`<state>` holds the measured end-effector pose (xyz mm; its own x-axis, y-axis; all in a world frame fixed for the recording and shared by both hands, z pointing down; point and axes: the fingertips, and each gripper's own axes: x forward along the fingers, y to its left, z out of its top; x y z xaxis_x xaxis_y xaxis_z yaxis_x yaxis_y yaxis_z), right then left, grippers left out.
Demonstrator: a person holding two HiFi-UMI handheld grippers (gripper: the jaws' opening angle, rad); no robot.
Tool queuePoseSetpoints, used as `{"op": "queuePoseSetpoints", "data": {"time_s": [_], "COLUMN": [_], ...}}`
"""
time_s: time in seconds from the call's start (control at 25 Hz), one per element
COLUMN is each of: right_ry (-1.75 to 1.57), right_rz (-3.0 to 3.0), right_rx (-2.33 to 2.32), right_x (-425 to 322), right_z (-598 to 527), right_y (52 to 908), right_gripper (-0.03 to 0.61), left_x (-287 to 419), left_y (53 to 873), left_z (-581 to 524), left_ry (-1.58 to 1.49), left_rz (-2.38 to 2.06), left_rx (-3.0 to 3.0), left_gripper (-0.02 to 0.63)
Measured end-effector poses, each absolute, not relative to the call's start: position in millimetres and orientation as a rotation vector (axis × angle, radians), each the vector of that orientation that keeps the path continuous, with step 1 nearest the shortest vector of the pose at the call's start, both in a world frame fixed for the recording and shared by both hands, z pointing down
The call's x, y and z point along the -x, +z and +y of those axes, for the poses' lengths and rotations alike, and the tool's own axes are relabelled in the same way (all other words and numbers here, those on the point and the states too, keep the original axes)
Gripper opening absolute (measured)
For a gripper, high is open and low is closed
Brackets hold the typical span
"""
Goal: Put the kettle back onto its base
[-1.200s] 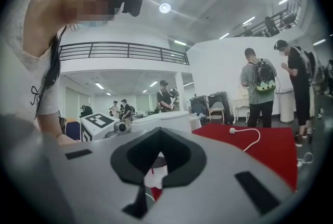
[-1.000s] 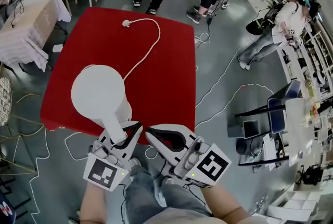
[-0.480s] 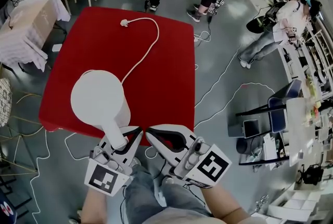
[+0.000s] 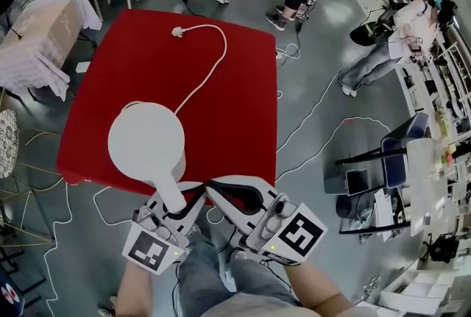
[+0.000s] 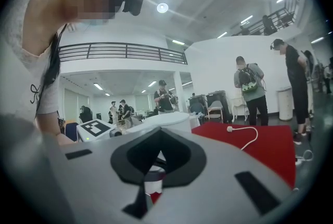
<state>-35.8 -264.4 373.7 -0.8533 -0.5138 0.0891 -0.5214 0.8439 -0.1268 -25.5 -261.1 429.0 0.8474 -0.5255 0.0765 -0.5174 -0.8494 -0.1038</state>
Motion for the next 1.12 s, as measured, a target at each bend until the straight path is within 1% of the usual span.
{"op": "queuePoseSetpoints", "data": {"time_s": [0.2, 0.36, 0.48, 0.56, 0.88, 1.04, 1.12], "right_ry": [0.218, 0.219, 0.224, 0.217, 0.196, 0.19, 0.186], "right_rz": [-2.976, -2.979, -2.983, -2.988, -3.015, -3.02, -3.019], "right_rx": [-0.82, -0.806, -0.794, -0.788, -0.721, -0.69, -0.679], "right_x": [39, 41, 42, 44, 53, 56, 56], "right_z": [-262, -256, -253, -252, -240, -230, -226], "right_y": [370, 370, 368, 367, 362, 360, 360], "right_gripper": [0.008, 0.008, 0.008, 0.008, 0.008, 0.008, 0.008], "left_x": [28, 35, 52, 63, 83, 93, 100], "left_y": [427, 428, 432, 435, 441, 439, 440], "left_z": [-253, -245, -246, -245, -244, -241, -239], "left_ry": [-0.12, -0.128, -0.203, -0.236, -0.363, -0.302, -0.242], "left_rz": [0.689, 0.601, 0.656, 0.708, 0.884, 0.946, 0.966], "left_rx": [3.0, 3.047, 3.037, 3.036, 2.988, 3.021, 3.067], "left_gripper": [0.016, 0.062, 0.074, 0.095, 0.103, 0.11, 0.126]}}
